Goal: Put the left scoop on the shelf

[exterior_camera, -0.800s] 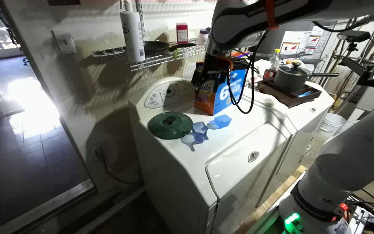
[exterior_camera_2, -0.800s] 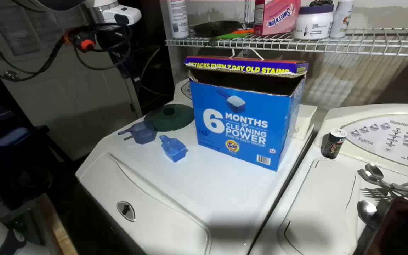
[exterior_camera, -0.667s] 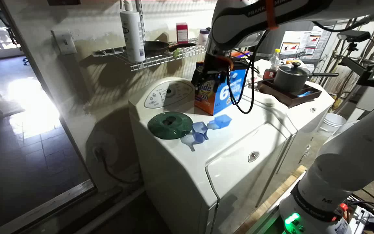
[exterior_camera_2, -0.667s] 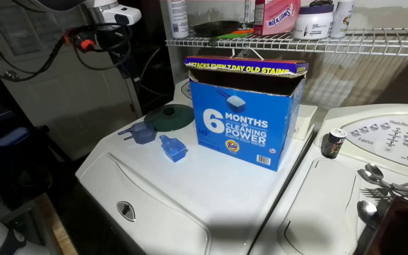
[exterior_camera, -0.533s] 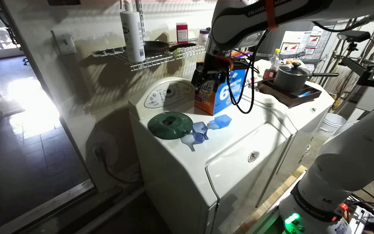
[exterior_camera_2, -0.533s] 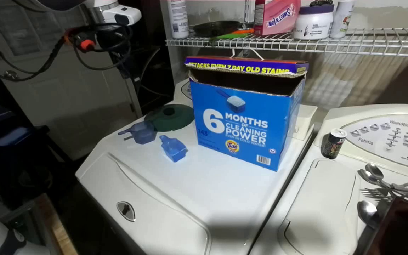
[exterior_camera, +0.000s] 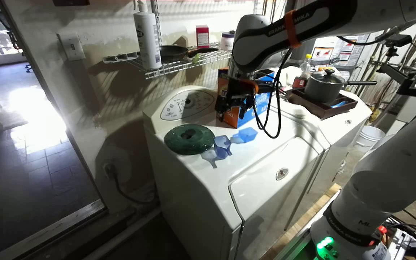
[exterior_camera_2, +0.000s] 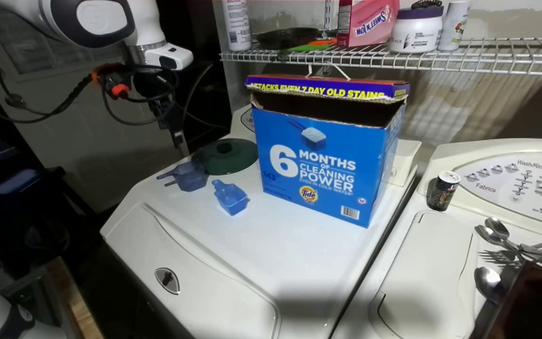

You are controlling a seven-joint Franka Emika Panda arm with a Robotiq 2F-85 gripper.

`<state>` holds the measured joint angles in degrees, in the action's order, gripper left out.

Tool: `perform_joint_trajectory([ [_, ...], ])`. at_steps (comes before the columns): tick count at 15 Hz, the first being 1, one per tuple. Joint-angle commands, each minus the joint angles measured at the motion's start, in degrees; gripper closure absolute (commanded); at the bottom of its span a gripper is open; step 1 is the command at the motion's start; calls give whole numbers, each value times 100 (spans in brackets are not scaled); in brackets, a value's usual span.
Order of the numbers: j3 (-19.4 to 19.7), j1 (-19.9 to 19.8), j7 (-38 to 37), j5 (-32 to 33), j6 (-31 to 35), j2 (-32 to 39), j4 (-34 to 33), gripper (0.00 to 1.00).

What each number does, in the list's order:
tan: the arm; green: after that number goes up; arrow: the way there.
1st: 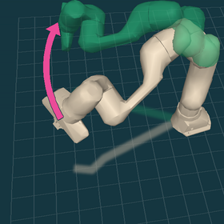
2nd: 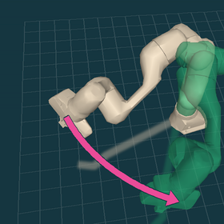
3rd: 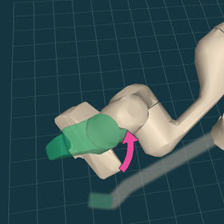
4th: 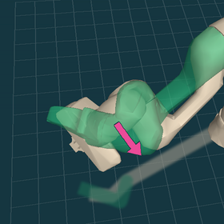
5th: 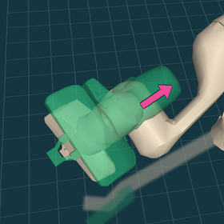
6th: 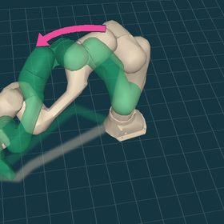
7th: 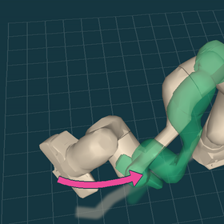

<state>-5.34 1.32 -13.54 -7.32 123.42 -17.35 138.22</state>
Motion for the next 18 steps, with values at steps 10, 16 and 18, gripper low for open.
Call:
perform_joint_trajectory([
  [10, -143, -250, -1109, 1510, 1759, 595, 784, 0],
  [16, -35, -330, -1236, 1507, 2439, 1042, 799, 0],
  [18, 6, -319, -1222, 1452, 2686, 1200, 757, 0],
])
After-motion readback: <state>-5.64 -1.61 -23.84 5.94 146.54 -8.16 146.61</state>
